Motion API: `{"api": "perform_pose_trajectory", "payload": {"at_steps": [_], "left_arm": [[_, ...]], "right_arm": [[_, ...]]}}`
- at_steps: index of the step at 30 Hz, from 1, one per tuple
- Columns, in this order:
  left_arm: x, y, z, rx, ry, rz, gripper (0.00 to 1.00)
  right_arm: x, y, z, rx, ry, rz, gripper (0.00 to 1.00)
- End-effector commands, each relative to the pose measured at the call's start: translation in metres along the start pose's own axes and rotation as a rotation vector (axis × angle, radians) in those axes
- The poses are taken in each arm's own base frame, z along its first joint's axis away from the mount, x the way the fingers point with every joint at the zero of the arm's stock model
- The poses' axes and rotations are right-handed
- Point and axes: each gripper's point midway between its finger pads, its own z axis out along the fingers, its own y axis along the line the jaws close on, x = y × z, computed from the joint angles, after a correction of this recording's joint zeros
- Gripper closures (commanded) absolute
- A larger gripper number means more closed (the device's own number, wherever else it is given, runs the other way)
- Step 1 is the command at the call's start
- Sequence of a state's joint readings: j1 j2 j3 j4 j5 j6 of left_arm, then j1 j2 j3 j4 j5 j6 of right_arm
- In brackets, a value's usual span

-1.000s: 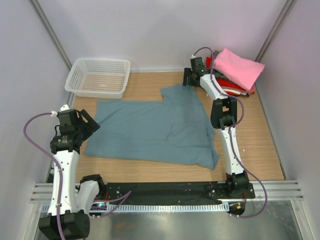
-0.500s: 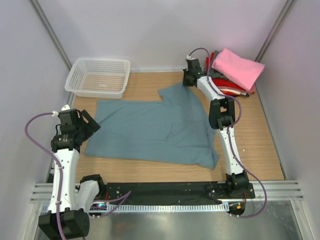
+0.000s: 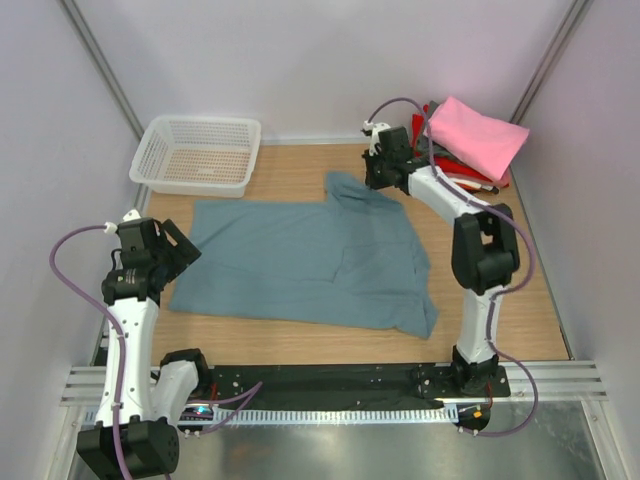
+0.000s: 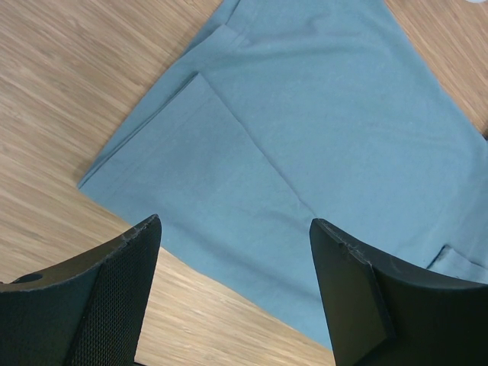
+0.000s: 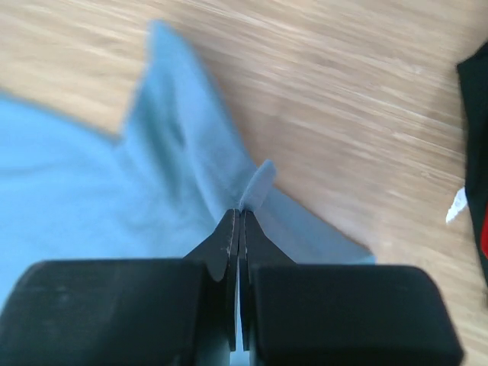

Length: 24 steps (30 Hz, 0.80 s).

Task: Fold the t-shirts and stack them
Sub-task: Fold the tshirt

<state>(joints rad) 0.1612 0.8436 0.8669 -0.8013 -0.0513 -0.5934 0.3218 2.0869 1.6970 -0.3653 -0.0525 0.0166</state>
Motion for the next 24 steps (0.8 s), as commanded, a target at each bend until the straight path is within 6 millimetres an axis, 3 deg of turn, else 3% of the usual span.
{"api": "perform_pose_trajectory", "payload": {"at_steps": [1,4,5,7,8,10,16,19,23,24], "left_arm": [[-0.006,-0.005,-0.003,0.027,-0.034,0.018,0.21],[-0.007,-0.004,-0.003,0.026,-0.038,0.018,0.21],[-0.006,-0.004,-0.003,0.026,-0.037,0.018,0.21],[-0.008,-0.003,-0.003,0.02,-0.042,0.018,0.2],[-0.007,-0.003,-0.003,0.018,-0.04,0.019,0.2],[-0.009,-0.001,-0.003,0.009,-0.045,0.018,0.2],[-0.011,0.002,-0.006,-0.007,-0.058,0.015,0.2],[-0.013,0.002,-0.007,-0.009,-0.064,0.01,0.19],[-0.017,0.005,-0.005,-0.041,-0.078,-0.015,0.2],[-0.017,0.006,-0.003,-0.049,-0.077,-0.026,0.2]], "right_arm": [[-0.058,0.027,-0.083,-0.088,-0.254,-0.081,0.99],[-0.032,0.036,-0.104,-0.11,-0.222,-0.104,0.99],[-0.032,0.038,-0.124,-0.114,-0.237,-0.109,0.99],[-0.012,0.04,-0.138,-0.12,-0.211,-0.109,0.99],[-0.012,0.046,-0.159,-0.126,-0.236,-0.113,0.99],[0.009,0.052,-0.17,-0.138,-0.212,-0.099,0.99],[0.06,0.08,-0.229,-0.175,-0.26,-0.006,0.99],[0.082,0.081,-0.246,-0.147,-0.267,0.019,0.99],[0.107,0.053,-0.26,0.036,-0.212,0.078,0.99],[0.105,0.048,-0.265,0.062,-0.214,0.098,0.99]]}}
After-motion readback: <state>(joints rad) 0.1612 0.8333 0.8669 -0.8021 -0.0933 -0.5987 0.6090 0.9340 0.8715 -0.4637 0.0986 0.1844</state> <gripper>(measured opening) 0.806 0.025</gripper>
